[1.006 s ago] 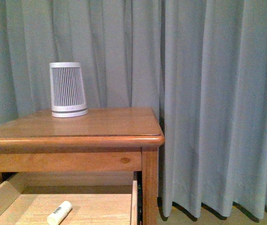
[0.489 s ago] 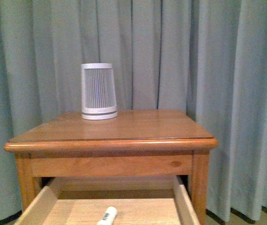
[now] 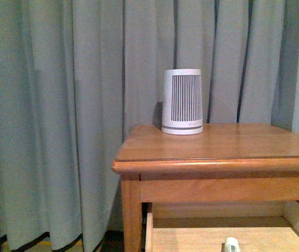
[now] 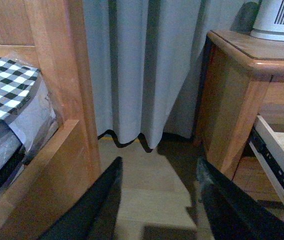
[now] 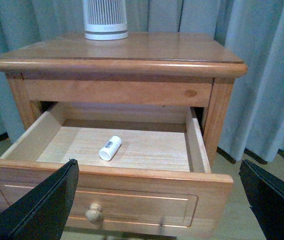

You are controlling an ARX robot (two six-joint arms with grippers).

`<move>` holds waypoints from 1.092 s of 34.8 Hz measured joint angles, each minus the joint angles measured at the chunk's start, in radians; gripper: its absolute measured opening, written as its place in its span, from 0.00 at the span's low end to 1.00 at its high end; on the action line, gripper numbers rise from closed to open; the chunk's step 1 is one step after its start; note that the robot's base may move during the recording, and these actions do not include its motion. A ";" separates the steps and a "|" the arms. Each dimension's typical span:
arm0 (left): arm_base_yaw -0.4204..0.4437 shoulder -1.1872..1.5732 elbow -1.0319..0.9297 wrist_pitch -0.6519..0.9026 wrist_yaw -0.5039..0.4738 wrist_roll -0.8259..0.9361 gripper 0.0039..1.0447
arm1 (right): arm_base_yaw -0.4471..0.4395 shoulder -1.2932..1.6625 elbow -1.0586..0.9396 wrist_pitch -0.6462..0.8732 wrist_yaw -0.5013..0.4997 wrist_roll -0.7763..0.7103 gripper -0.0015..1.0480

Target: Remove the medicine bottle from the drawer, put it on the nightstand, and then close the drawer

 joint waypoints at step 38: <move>0.000 0.000 0.000 0.000 0.003 0.001 0.94 | 0.200 1.957 1.096 0.097 0.380 0.264 0.93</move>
